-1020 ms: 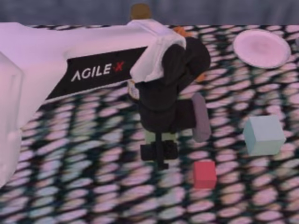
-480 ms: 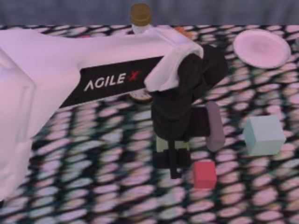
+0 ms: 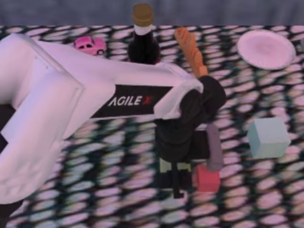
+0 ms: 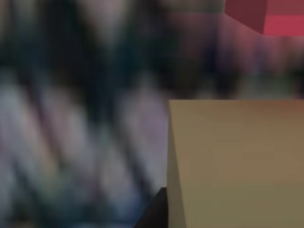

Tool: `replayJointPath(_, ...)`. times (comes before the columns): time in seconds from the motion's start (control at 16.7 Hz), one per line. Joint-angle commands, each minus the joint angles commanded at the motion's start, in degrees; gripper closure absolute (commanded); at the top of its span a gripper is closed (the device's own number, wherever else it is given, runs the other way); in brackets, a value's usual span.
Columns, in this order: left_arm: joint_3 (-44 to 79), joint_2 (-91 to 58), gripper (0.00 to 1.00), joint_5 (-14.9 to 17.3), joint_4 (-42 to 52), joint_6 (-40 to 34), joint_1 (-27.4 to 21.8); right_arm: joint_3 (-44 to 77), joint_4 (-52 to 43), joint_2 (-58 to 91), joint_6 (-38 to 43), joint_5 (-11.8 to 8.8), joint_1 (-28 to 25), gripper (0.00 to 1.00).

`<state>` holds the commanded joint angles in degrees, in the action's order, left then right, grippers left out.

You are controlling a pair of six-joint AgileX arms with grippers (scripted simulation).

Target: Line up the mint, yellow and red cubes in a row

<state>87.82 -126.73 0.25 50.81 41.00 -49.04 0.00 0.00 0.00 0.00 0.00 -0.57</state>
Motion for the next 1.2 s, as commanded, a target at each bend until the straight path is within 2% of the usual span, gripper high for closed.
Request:
replayJointPath(0.18,0.0,0.0,1.0,0.0,0.0,0.0,0.0,0.0,0.0,0.0,0.0,0.0,0.0,0.0)
replayJointPath(0.96,0.0,0.0,0.02,0.0,0.0,0.0,0.0,0.0,0.0,0.0,0.0,0.0,0.0,0.0)
replayJointPath(1.2,0.0,0.0,0.0,0.0,0.0,0.0,0.0,0.0,0.0,0.0,0.0,0.0,0.0,0.0)
